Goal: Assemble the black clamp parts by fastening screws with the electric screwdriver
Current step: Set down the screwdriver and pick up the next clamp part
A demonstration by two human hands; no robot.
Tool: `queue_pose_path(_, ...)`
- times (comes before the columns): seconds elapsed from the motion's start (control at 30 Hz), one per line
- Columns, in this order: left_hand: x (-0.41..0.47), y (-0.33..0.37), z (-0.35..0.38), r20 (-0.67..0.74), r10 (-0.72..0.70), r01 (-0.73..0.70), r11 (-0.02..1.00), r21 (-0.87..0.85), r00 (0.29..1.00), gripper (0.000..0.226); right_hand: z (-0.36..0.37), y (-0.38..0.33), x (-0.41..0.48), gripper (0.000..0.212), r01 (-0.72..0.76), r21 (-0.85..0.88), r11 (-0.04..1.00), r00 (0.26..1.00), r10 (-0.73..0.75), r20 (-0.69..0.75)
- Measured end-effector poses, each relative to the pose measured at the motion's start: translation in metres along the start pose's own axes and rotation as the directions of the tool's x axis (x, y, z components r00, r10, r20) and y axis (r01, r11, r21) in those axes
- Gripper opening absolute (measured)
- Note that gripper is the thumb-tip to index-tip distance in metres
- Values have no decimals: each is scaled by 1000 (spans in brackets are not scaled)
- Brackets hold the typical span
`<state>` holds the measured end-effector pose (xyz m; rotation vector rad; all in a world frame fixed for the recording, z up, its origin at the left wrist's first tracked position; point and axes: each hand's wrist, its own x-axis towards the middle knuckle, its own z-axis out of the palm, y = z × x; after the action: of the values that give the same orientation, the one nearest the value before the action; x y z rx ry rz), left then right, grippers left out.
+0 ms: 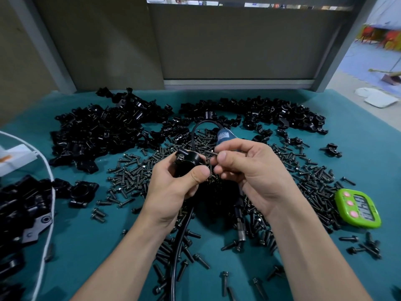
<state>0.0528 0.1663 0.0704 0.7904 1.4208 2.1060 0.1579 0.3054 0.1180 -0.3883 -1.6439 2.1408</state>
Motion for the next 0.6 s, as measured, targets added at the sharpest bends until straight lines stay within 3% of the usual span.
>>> queue_pose_path(0.07,0,0,0,-7,-9,9,1000,-7,1000,24,0,0,0,8,26,-45,999,1000,-27,-8)
queue_pose_path(0.3,-1,3,-1,2,70,-70,992,109,998,22,0,2,2,16,175,-313,934,983,-181,13)
queue_pose_path(0.53,0,4,-6,41,114,-121,907,403,993,21,4,5,1,14,174,-736,654,968,-251,5)
queue_pose_path(0.6,0,2,-8,14,110,-105,897,430,994,19,8,8,0,14,138,-740,658,974,-224,-18)
